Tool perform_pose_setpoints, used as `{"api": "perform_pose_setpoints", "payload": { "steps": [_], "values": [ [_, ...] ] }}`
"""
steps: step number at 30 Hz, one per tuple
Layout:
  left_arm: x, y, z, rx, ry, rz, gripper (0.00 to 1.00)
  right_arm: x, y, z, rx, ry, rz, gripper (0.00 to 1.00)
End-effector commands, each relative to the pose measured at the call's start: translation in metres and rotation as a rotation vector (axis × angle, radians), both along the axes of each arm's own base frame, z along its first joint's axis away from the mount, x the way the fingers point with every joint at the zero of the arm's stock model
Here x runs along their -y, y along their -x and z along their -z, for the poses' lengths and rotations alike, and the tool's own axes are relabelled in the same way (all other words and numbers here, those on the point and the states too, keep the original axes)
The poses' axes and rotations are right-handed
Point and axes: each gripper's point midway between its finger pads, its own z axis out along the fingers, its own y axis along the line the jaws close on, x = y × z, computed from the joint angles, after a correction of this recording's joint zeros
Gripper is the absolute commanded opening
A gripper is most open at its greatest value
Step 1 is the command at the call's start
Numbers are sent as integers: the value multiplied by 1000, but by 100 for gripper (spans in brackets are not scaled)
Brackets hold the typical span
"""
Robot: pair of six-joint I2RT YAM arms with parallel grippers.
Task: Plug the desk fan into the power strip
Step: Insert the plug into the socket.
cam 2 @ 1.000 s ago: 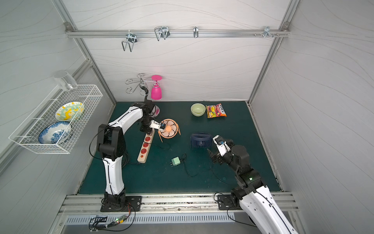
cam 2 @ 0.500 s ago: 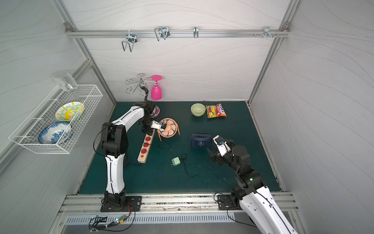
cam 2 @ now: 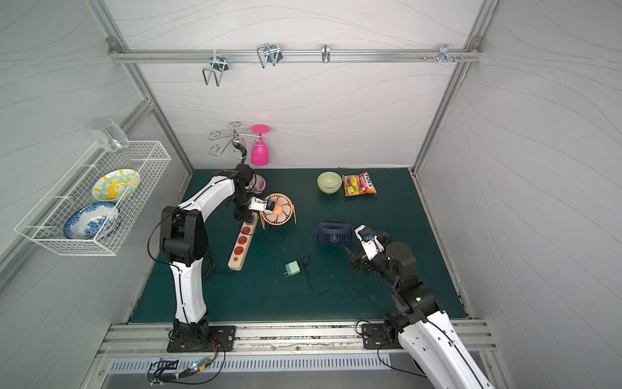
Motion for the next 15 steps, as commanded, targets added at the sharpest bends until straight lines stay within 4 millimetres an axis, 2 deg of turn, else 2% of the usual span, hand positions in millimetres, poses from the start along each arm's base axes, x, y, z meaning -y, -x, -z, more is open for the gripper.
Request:
{"api": "perform_pose_setpoints", "payload": {
  "steps": [1, 8, 15],
  "values": [
    [7, 3, -45, 43, 71, 3, 73, 1, 0, -4, 11, -16, 4, 99],
    [10, 19, -80, 59, 146, -58, 73, 1, 0, -4, 10, -14, 5, 99],
    [7, 30, -102, 124, 239, -198, 74, -1, 1, -2, -1, -20, -6, 99]
  ]
}}
